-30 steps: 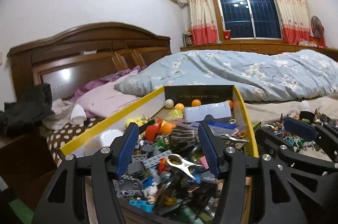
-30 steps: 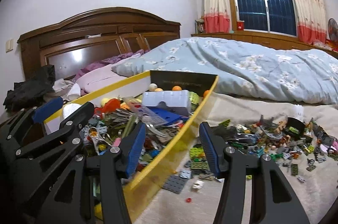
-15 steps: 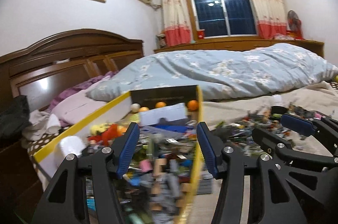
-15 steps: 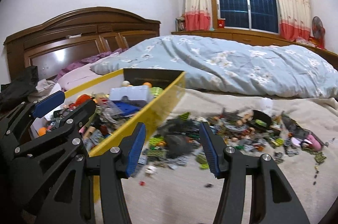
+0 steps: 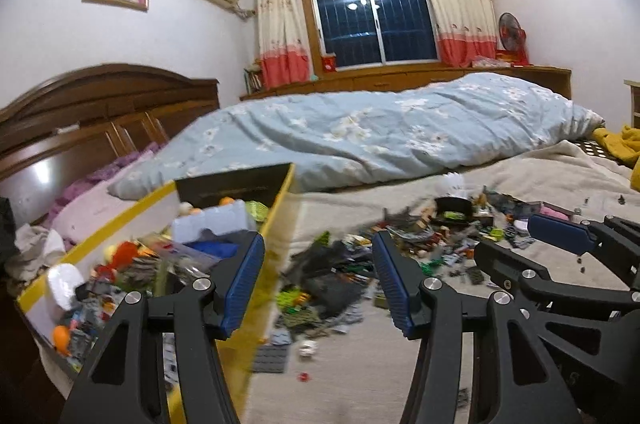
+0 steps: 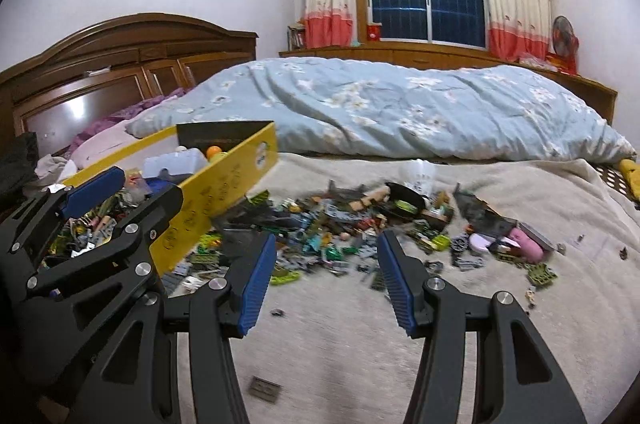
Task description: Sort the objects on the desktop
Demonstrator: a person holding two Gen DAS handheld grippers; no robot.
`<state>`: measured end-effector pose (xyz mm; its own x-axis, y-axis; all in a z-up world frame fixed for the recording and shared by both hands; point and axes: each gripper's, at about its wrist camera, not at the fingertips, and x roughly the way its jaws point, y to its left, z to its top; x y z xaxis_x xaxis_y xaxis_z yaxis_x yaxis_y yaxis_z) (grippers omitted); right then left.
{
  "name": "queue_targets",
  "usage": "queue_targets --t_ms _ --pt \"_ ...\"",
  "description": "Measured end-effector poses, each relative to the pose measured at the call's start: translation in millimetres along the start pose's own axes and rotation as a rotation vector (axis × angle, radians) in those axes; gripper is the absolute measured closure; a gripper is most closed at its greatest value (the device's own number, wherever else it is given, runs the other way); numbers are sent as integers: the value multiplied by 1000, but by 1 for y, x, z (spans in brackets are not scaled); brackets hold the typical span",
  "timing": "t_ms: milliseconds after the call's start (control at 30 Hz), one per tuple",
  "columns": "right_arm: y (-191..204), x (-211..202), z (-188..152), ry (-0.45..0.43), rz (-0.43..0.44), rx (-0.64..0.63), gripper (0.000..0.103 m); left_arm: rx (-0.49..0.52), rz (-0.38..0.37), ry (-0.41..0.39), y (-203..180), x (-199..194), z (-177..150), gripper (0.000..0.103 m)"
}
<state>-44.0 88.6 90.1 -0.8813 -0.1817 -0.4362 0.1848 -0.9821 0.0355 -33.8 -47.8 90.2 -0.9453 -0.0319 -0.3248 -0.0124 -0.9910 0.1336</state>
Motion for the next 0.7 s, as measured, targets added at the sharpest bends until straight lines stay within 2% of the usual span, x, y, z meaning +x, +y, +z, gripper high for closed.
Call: queue_targets --t_ms 100,267,333,367,400,467,633,700 --pt "-7 3 -4 22 10 23 50 -14 -21 36 -3 6 -3 46" --pt "-9 15 -12 88 72 42 46 -134 -136 187 13 30 -15 45" --pt "-7 18 -17 96 115 42 32 -158 -142 208 21 36 -19 45" --pt "-5 19 -20 105 135 32 28 -162 -139 214 25 39 -22 45" --pt "-1 20 -24 115 163 16 24 -152 -136 209 27 39 -24 44" --pt "10 21 -33 140 203 -34 24 -112 -134 190 27 39 -27 44" --pt "37 22 -64 212 202 -196 24 40 -159 163 7 38 -37 43" --pt "38 23 -72 229 189 -219 24 96 -201 188 -7 41 -44 43"
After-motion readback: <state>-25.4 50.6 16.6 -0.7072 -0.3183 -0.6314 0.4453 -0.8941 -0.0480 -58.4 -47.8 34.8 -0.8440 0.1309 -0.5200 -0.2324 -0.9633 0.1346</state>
